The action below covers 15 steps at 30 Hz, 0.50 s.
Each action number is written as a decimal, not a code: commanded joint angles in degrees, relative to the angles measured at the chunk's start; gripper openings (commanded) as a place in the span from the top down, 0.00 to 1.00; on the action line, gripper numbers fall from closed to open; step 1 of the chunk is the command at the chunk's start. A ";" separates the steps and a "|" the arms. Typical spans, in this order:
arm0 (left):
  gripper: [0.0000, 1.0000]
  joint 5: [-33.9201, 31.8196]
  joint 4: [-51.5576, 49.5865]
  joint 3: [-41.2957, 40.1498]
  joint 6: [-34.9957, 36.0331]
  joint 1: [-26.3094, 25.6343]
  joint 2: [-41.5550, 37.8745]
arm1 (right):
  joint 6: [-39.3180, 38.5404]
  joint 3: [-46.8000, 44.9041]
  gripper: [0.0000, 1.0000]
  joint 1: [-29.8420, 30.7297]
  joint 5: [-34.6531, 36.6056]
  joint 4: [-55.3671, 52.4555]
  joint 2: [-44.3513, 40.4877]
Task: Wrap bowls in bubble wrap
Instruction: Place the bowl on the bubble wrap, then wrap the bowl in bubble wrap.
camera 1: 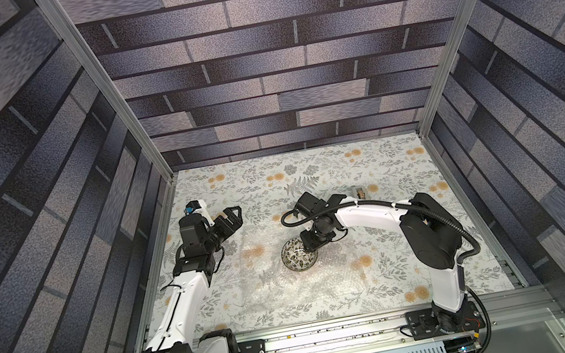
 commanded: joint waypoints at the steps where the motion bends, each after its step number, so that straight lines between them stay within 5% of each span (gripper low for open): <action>1: 0.00 -0.03 -0.54 0.31 -0.14 0.31 -0.57 | 0.01 -1.40 0.50 0.44 -0.04 2.05 -6.36; 5: 0.00 0.29 -4.63 2.50 2.93 -0.34 0.70 | -0.71 -2.87 0.31 0.46 3.16 0.69 -13.25; 9: 0.00 -6.08 -9.85 4.26 6.13 -3.30 0.12 | 0.58 -9.11 0.11 -0.91 4.44 1.21 -22.55; 15: 0.00 -11.05 -12.46 4.99 7.96 -5.86 1.43 | 9.74 -28.91 0.16 -7.39 -4.19 6.39 -38.07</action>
